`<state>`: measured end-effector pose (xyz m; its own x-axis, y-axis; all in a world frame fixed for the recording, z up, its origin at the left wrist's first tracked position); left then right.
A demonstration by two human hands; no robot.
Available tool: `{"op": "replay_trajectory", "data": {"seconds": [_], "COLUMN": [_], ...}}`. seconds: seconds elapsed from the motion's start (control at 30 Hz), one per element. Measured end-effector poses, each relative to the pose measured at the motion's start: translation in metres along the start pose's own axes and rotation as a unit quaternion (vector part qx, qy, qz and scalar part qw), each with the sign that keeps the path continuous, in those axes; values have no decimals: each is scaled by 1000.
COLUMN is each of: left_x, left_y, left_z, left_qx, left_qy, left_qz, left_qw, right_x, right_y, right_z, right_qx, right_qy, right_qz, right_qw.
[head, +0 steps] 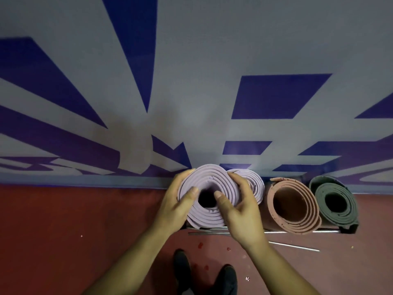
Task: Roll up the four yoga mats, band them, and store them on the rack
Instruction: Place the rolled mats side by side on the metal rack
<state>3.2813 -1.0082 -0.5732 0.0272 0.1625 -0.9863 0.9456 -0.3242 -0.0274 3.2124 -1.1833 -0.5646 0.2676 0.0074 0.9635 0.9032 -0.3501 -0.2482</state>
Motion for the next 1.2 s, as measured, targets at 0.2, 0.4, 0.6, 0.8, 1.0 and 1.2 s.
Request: {"op": "replay_trajectory", "data": {"seconds": [0.2, 0.4, 0.6, 0.8, 1.0, 1.2], "left_x": [-24, -19, 18, 29, 28, 24], "left_y": [-14, -12, -9, 7, 5, 1], "left_z": [-15, -17, -1, 7, 2, -7], "left_qx": [-50, -62, -78, -64, -72, -72], "left_qy": [-16, -11, -7, 6, 6, 1], "left_qz": [31, 25, 9, -5, -9, -8], "left_qw": [998, 998, 997, 998, 997, 997], "right_x": [32, 28, -5, -17, -20, -17], "right_y": [-6, 4, 22, 40, 38, 33], "right_z": [6, 10, 7, 2, 8, 20], "right_qx": [38, 55, 60, 60, 64, 82], "right_qy": [-7, -15, -18, -17, -41, -14], "right_qz": [-37, -32, -19, -5, 8, 38], "right_qw": [999, 998, 998, 998, 997, 996]}}
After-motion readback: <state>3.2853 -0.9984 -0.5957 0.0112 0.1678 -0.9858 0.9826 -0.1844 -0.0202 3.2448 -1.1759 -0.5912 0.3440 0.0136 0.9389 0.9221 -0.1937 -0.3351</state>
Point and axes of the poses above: each hand's wrist, its own y-axis towards the middle knuckle, its own z-axis out of the palm, x = y × z, the point moved 7 cm from there along y, towards the middle knuckle, and after that the axes turned 6 degrees about z, right-handed, at the moved point
